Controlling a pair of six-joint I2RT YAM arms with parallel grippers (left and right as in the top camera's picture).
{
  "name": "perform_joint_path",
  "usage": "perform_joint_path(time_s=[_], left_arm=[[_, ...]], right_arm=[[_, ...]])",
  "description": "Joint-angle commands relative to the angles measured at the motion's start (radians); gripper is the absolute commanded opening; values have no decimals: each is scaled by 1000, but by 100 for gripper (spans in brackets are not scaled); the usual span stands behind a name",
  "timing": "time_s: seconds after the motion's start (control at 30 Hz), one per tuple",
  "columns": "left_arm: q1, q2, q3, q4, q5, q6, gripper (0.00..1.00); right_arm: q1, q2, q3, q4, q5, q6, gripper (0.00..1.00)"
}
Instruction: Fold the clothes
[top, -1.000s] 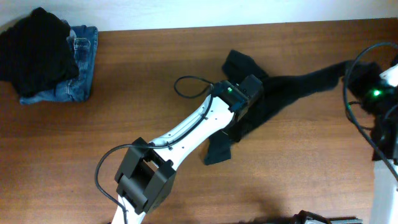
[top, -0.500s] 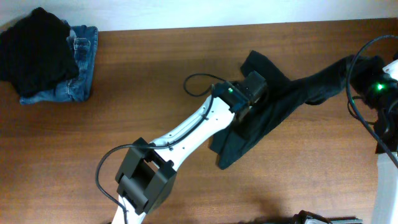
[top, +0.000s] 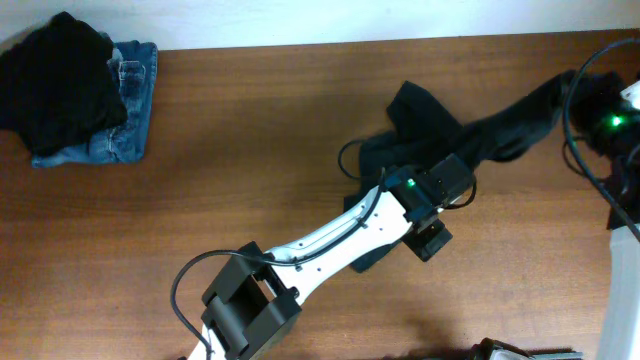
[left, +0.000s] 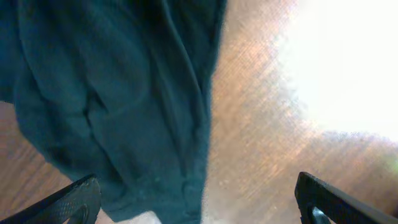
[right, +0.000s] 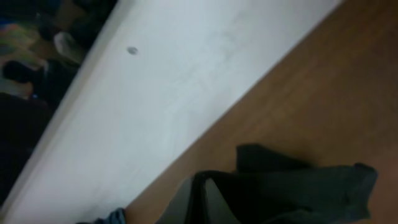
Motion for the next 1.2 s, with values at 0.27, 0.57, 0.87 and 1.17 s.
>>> perform_joint_path(time_s=[0.27, 0.57, 0.87, 1.17], left_arm=[[8, -9, -92, 135, -76, -18, 99], [6, -9, -93, 187, -171, -71, 99], [-82, -10, -93, 207, -168, -71, 99], [-138, -9, -93, 335, -198, -71, 99]], right_arm=[[-9, -10, 227, -113, -17, 9, 5], [-9, -5, 234, -120, -129, 80, 4], [-8, 10, 234, -116, -132, 93, 4], [31, 66, 234, -113, -192, 148, 4]])
